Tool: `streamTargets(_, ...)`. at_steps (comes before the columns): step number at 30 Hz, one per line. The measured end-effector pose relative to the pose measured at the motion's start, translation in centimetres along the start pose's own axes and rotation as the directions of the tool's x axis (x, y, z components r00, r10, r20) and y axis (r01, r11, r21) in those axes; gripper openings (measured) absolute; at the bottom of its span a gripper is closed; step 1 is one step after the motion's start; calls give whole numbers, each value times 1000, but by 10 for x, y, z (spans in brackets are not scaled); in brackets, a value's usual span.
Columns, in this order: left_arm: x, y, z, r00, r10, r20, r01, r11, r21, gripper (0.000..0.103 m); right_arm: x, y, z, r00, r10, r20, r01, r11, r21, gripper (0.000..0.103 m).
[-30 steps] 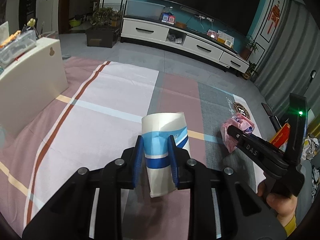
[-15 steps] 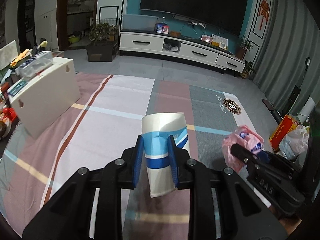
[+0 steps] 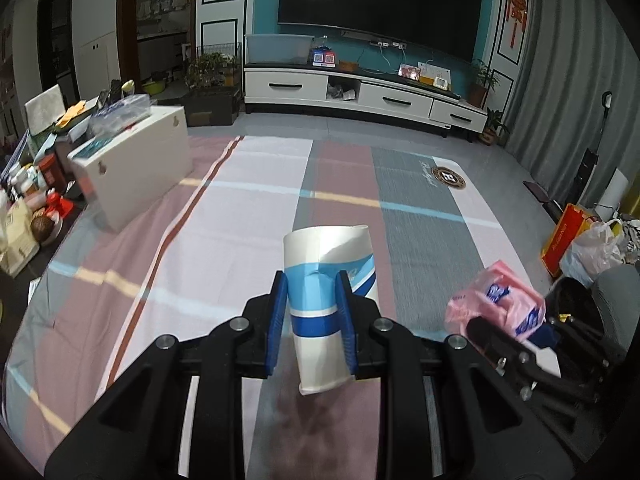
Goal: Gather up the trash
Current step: 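Carry the paper cup and pink bag over to the black bin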
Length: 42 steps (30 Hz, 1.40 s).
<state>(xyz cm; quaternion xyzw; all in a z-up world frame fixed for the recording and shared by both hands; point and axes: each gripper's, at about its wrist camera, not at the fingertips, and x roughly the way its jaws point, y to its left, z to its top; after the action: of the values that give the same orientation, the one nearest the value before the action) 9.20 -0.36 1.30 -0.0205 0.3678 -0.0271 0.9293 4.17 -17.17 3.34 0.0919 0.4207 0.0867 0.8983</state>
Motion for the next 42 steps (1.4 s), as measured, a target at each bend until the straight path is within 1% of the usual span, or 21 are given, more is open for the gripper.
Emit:
streamTargets(4,-18,-2,-14,1000,17,9,-18,1000,23,26,-21,9,-18,1000,-4,-1,4,1000,-11,35)
streamTargets(7,-33,-5,-21,999,28,24,-29,999,42,26,-37,11,-25,1000,-12,4,12,1000,-10,35)
streamTargets(16,-70,-16,-35,997,32,67,-38,995,88,26,-71,15,-37,999,-39,31,40,999,-16,35)
streamTargets(23,-92,-30,-40,995,30,99,-42,991,127,26,-92,8,-45,997,-55,63,54,998,6,35)
streamTargets(31,-104,-51,-46,995,8,102,-26,985,172,26,-115,-3,-49,989,-110,99,107,993,40,35)
streamTargets(37,-110,-73,-49,994,-14,106,-9,977,212,26,-134,-20,-54,979,-161,128,153,986,68,35)
streamTargets(42,-112,-90,-52,994,-32,103,6,969,247,26,-148,-35,-59,971,-189,144,176,980,96,35)
